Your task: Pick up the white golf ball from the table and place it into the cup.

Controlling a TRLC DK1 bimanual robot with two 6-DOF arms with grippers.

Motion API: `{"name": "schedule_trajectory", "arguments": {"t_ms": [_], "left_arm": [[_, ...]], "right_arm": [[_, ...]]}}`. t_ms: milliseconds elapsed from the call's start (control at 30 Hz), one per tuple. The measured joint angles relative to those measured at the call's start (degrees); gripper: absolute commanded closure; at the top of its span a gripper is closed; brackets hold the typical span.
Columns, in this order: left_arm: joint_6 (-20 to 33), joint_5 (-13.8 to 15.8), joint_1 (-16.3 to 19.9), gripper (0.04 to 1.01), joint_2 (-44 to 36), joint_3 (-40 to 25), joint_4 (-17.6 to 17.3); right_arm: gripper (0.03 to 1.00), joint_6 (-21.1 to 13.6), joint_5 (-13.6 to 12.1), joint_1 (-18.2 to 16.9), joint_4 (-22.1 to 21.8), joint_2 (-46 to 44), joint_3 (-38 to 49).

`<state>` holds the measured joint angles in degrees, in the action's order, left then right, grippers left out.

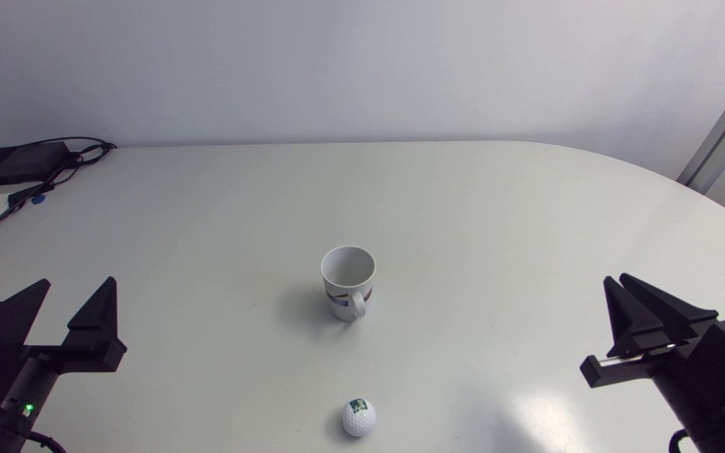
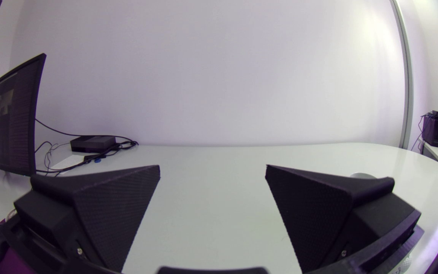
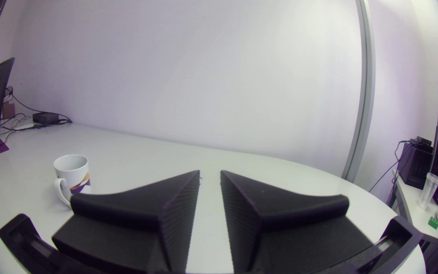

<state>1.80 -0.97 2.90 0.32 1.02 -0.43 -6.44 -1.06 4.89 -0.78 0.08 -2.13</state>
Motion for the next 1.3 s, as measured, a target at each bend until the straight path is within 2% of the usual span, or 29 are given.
{"name": "schedule_trajectory", "arguments": {"t_ms": [33, 967, 1300], "left_arm": [[0.00, 0.00, 0.00, 0.051, 0.00, 0.00, -0.02], [0.02, 0.00, 0.00, 0.051, 0.00, 0.00, -0.02], [0.02, 0.00, 0.00, 0.051, 0.00, 0.00, -0.02]], "right_arm": [[0.062, 0.00, 0.00, 0.00, 0.00, 0.00, 0.00], [0.062, 0.90, 0.00, 0.07, 0.04, 0.00, -0.02], [0.062, 0.98, -0.04, 0.74, 6.73, 0.00, -4.94]]}}
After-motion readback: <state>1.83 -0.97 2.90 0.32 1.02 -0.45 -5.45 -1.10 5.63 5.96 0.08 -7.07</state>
